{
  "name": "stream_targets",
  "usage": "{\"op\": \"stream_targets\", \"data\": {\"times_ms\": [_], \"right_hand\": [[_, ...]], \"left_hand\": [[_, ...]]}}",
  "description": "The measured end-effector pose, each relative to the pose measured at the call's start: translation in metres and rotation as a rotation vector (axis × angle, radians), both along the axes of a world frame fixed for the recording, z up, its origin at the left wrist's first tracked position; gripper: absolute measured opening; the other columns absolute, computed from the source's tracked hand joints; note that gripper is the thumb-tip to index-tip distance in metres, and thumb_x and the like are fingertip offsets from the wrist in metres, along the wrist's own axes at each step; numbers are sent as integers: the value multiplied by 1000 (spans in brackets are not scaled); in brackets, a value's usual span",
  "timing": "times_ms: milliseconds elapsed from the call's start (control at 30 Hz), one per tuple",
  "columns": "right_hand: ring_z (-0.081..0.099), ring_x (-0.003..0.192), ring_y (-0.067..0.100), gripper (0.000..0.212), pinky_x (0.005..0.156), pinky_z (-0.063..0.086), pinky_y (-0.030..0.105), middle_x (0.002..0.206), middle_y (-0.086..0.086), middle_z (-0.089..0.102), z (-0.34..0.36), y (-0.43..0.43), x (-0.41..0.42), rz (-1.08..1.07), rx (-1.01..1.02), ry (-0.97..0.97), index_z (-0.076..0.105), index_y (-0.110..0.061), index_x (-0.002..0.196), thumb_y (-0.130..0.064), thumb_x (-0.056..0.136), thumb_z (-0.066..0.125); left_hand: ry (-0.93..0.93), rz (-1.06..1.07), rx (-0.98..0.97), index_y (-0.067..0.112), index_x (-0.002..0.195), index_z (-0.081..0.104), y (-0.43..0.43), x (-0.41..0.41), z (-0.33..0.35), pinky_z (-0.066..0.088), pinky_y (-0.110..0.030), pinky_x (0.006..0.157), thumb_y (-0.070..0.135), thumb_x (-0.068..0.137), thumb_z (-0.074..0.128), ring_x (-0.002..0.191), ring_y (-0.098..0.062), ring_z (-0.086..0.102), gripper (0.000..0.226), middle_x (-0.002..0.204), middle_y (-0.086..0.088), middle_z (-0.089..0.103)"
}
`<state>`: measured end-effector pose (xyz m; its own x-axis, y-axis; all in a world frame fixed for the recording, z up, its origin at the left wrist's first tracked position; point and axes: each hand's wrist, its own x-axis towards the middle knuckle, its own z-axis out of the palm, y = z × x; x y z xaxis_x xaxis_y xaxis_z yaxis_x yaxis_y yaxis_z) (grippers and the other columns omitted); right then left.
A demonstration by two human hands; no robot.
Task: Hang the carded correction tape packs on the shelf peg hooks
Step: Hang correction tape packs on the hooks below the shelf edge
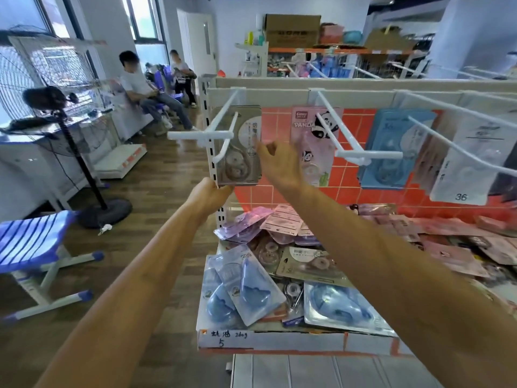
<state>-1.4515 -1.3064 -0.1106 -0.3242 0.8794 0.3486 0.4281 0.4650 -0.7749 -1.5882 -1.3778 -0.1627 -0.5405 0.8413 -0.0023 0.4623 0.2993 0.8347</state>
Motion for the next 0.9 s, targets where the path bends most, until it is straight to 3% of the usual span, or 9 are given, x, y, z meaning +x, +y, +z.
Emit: {"op": "stream_targets", "data": {"times_ms": [67, 167, 267, 367, 600, 767, 900], "right_hand": [[54, 74, 25, 29, 70, 44, 32, 80, 10, 59, -19, -2, 15, 17, 24, -95, 54, -15, 78, -34, 98, 44], [47, 62, 19, 32, 61, 34, 27, 69, 5, 56, -54, -9, 41, 69, -21, -190, 56, -12, 70, -24, 98, 46], [61, 102, 29, 33, 82, 45, 32, 113, 9, 68, -84, -9, 67, 73, -20, -347, 67, -9, 112, -33, 97, 48], [56, 117, 28, 37, 93, 42, 34, 125, 9, 63, -96, -7, 100, 46, 5, -413, 61, -11, 124, -34, 96, 52], [59, 109, 32, 29, 89, 44, 37, 114, 13, 68, -104, 15, 191, 52, 112, -477, 67, -6, 112, -20, 90, 55], [58, 112, 32, 33, 92, 45, 38, 116, 14, 66, -108, 33, 264, 12, 131, -444, 64, -7, 118, -15, 86, 59], [63, 100, 34, 39, 77, 48, 37, 107, 14, 70, -110, 46, 321, -25, 148, -382, 67, -13, 113, -7, 76, 57]], "left_hand": [[32, 13, -106, 7, 111, 64, -4, 10, -13, 52, -36, 80, 27, 93, 56, 97, -27, 61, 29, 106, -10, 64], [136, -53, -245, -1, 119, 60, -2, 33, -26, 47, -37, 83, 25, 93, 57, 100, -28, 58, 37, 115, -17, 63], [356, -171, -316, 0, 125, 56, 6, 67, -31, 41, -30, 83, 25, 96, 49, 105, -29, 56, 39, 121, -18, 60], [546, -220, -300, 4, 128, 54, 16, 103, -36, 43, -34, 92, 28, 93, 52, 116, -33, 56, 43, 128, -18, 59], [701, -295, -239, 7, 133, 47, 45, 191, -46, 43, -40, 96, 36, 90, 59, 120, -33, 52, 53, 132, -16, 55], [779, -412, -110, 13, 128, 54, 70, 270, -47, 47, -43, 91, 23, 87, 58, 114, -35, 56, 42, 124, -14, 61], [826, -490, -66, 16, 117, 63, 95, 335, -53, 52, -40, 80, 16, 79, 58, 104, -32, 63, 38, 114, -11, 68]]}}
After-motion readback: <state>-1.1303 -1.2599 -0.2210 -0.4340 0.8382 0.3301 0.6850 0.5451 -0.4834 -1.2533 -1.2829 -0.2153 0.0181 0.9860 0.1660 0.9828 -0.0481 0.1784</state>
